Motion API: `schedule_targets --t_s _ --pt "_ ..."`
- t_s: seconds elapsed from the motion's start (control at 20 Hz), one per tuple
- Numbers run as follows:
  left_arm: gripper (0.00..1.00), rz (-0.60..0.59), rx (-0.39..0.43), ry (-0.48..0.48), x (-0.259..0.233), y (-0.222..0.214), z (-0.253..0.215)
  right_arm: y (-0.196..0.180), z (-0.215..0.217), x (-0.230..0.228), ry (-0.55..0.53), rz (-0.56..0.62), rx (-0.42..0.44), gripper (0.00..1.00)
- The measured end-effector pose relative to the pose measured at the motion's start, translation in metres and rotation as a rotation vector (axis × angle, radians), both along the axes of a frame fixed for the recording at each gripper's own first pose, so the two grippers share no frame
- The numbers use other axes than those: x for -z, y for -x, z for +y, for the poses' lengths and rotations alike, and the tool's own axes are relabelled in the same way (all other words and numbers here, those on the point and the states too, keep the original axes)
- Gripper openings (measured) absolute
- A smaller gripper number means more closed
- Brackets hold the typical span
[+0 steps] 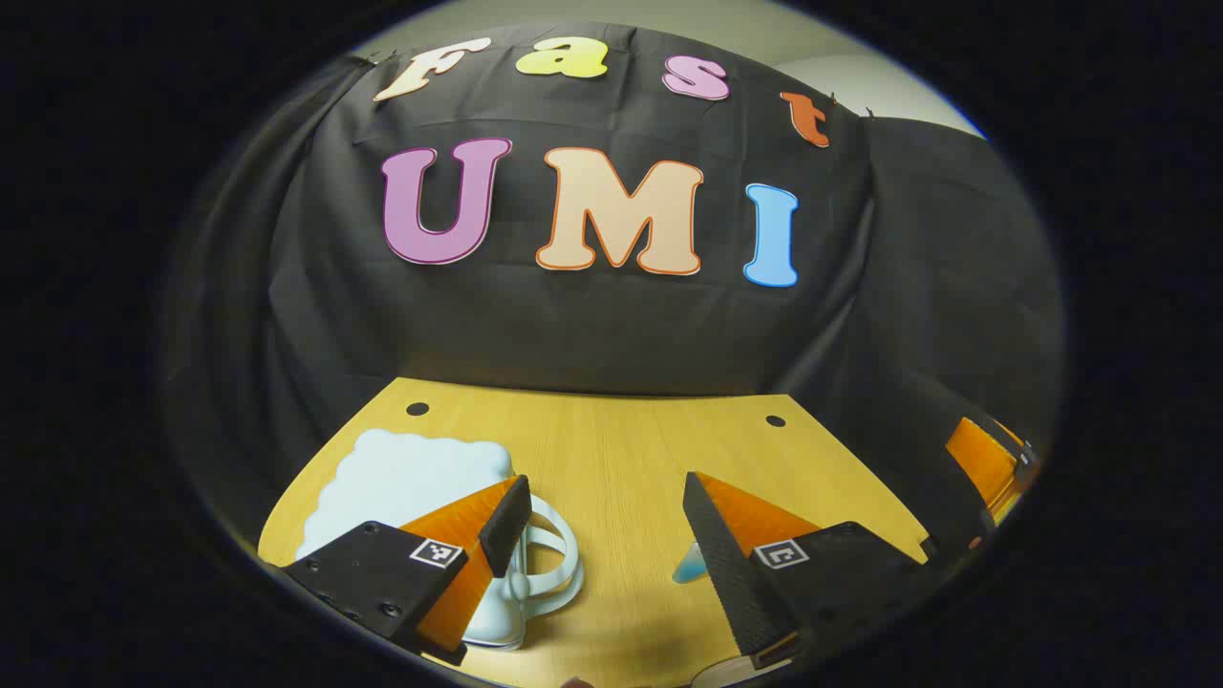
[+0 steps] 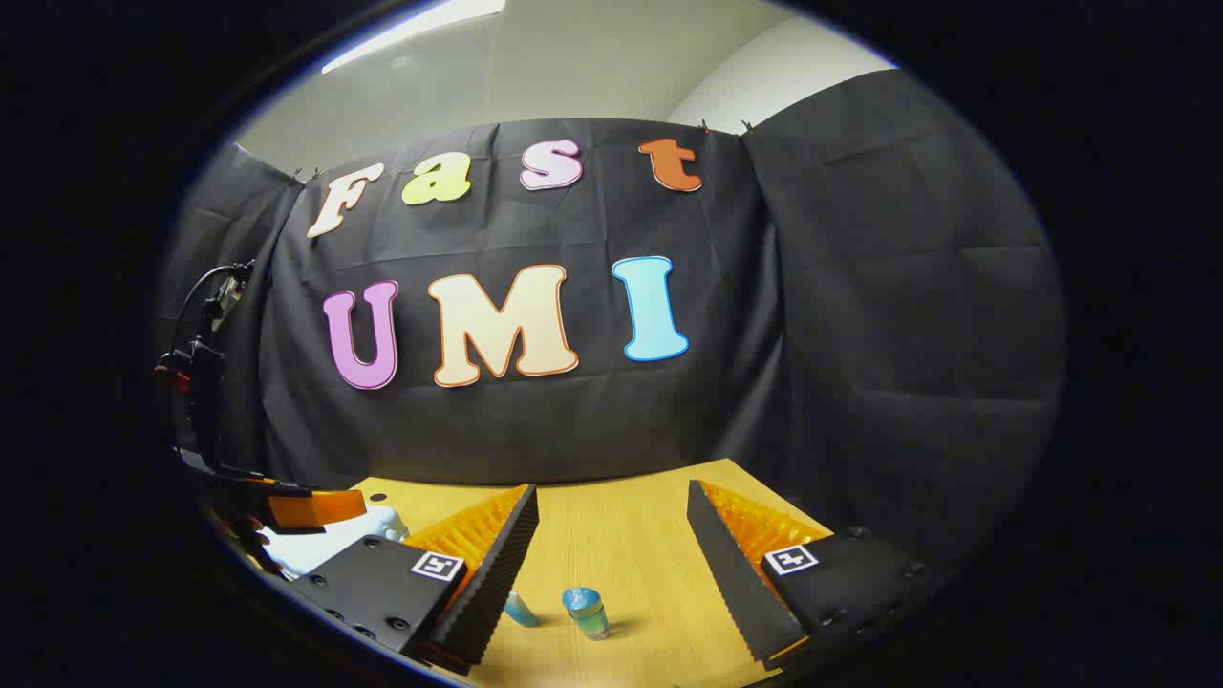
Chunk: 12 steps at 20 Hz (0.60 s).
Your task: First open the suitcase, pack the skin care products into it, and then close the suitcase.
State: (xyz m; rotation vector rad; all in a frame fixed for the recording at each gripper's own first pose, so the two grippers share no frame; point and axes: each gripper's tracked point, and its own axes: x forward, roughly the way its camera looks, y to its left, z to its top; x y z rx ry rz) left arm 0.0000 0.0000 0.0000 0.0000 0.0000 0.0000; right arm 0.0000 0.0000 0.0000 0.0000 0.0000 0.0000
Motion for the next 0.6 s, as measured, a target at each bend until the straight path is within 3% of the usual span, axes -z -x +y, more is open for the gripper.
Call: schedule_targets --t_s 0.3,0.6 --pt "0.94 0.082 -0.018 0.065 0.015 -0.006 0.018 -0.004 -0.003 0.012 0.022 0.027 -0.033 0.98" --pt "0.94 0.360 -0.003 0.167 0.069 -0.019 0.037 -0.006 -0.005 0.028 -0.017 0.072 -0.076 0.98"
